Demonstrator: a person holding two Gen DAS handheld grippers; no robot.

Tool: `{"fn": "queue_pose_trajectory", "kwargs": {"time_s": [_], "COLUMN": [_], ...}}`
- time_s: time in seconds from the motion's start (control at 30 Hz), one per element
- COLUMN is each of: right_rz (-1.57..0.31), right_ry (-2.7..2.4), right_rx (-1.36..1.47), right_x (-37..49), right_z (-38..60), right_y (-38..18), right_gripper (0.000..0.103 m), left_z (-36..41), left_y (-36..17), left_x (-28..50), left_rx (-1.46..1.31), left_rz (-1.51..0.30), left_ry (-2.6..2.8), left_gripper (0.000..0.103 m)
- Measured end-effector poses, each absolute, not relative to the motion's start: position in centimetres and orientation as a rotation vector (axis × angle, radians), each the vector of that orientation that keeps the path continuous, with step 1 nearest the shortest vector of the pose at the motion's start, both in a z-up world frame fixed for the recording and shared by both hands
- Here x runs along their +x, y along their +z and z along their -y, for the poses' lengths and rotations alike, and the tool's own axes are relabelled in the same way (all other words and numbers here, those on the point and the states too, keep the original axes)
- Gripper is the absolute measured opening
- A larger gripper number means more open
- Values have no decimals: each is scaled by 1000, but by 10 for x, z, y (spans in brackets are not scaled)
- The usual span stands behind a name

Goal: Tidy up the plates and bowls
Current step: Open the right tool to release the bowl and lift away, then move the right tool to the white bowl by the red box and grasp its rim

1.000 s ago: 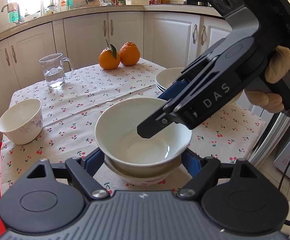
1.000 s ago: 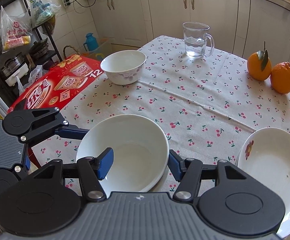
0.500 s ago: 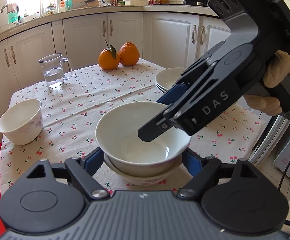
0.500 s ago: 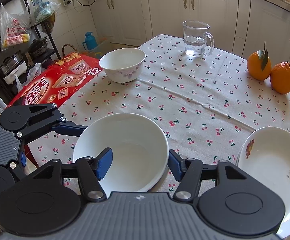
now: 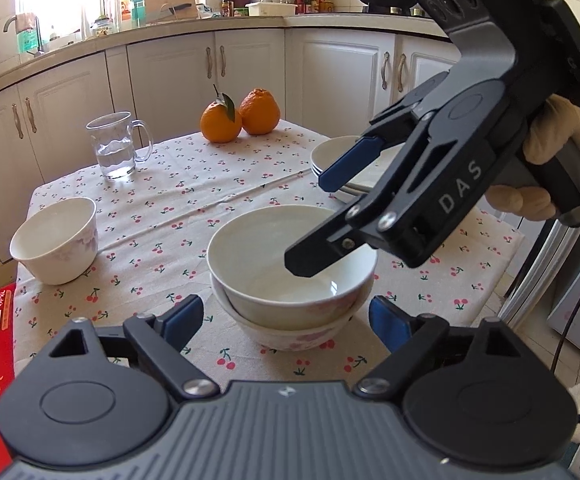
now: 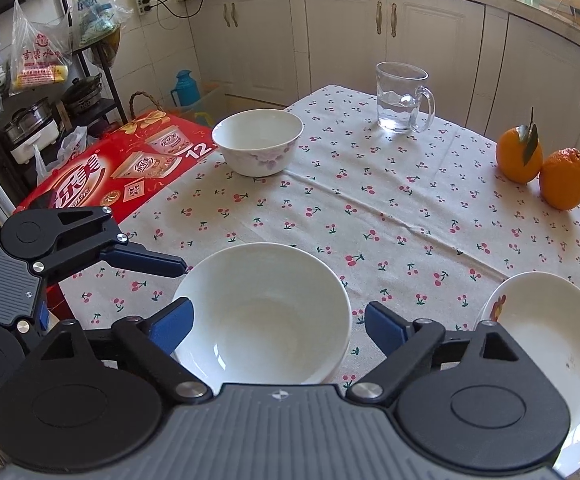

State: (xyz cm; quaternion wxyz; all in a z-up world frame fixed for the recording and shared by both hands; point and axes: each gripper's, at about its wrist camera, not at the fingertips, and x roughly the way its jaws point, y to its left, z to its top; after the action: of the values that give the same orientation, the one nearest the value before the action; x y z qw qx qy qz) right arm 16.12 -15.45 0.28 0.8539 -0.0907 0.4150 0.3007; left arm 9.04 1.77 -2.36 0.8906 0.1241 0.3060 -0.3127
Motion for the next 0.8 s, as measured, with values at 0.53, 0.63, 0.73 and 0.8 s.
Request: {"fn": "queue_pose_trajectory", "kwargs": {"time_s": [0.53, 0.63, 0.73, 0.8], "right_rz": [-786, -771, -766, -763], "right_ry": [638, 642, 643, 641], "right_rx": [-306, -322, -344, -355], "right_x": [161, 170, 184, 194], "right_z": [112, 102, 89, 83], "right_y": [31, 35, 38, 39], "right_gripper": [103, 103, 103, 103], "left_z": [-83, -94, -104, -109], "left_y": [-17, -20, -22, -24], "left_x": [104, 118, 134, 145], "left_rx": [227, 222, 219, 224], "left_rz": [-588, -587, -578, -571], "left_ry": [-448, -404, -365, -341], "left_gripper": [90, 90, 90, 90]}}
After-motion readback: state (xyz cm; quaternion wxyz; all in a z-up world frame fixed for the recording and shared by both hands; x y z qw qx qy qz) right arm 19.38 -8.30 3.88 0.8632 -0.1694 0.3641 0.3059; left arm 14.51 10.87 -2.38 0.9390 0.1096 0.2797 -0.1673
